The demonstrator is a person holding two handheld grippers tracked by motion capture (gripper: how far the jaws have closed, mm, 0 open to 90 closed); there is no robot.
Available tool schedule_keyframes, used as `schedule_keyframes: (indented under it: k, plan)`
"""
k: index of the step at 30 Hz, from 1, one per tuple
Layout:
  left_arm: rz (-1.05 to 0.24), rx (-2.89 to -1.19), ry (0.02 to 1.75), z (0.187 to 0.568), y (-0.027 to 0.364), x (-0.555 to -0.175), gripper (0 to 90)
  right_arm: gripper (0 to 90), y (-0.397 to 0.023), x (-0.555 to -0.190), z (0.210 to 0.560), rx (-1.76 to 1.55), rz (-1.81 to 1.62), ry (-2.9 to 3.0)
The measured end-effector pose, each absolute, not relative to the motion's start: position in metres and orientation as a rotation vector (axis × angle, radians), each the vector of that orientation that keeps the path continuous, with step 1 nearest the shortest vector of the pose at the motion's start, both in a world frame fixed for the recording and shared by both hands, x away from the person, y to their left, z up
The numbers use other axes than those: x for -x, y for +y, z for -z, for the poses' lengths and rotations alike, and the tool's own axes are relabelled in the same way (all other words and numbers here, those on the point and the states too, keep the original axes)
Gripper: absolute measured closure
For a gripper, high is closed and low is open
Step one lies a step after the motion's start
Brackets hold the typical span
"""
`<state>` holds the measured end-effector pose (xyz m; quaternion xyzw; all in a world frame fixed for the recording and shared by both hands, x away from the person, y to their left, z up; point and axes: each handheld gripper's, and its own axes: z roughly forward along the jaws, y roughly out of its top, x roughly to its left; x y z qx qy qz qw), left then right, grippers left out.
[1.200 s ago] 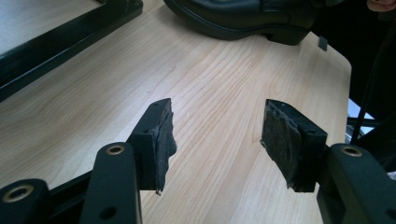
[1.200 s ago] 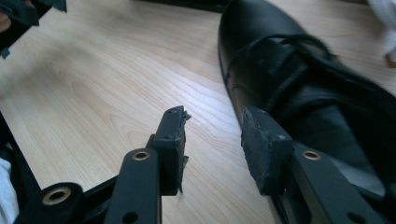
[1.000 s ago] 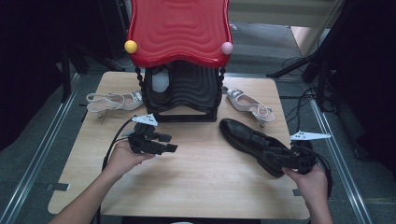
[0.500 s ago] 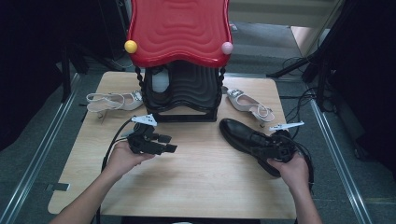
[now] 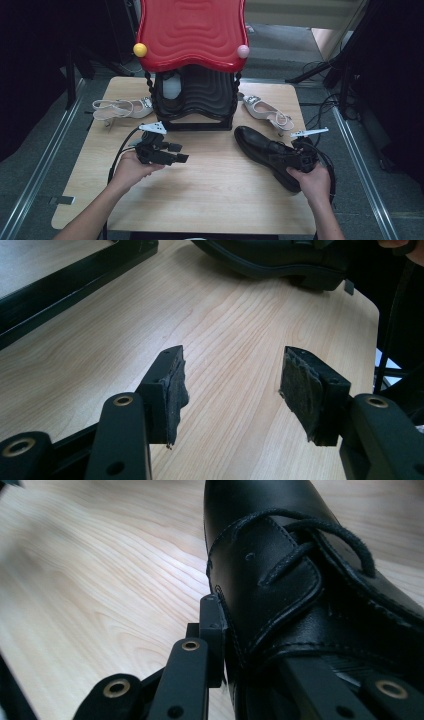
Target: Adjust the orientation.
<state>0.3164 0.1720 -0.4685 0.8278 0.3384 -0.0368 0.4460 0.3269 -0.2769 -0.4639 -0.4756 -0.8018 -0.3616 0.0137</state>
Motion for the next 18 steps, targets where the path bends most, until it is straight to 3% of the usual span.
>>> schedule_keyframes:
  k: [18]
  plan:
    - [0.069, -2.044, 0.853, 0.469, 0.175, -0.313, 42.2, 82.5, -0.209, -0.316, 0.448, 1.275, 1.122, -2.552]
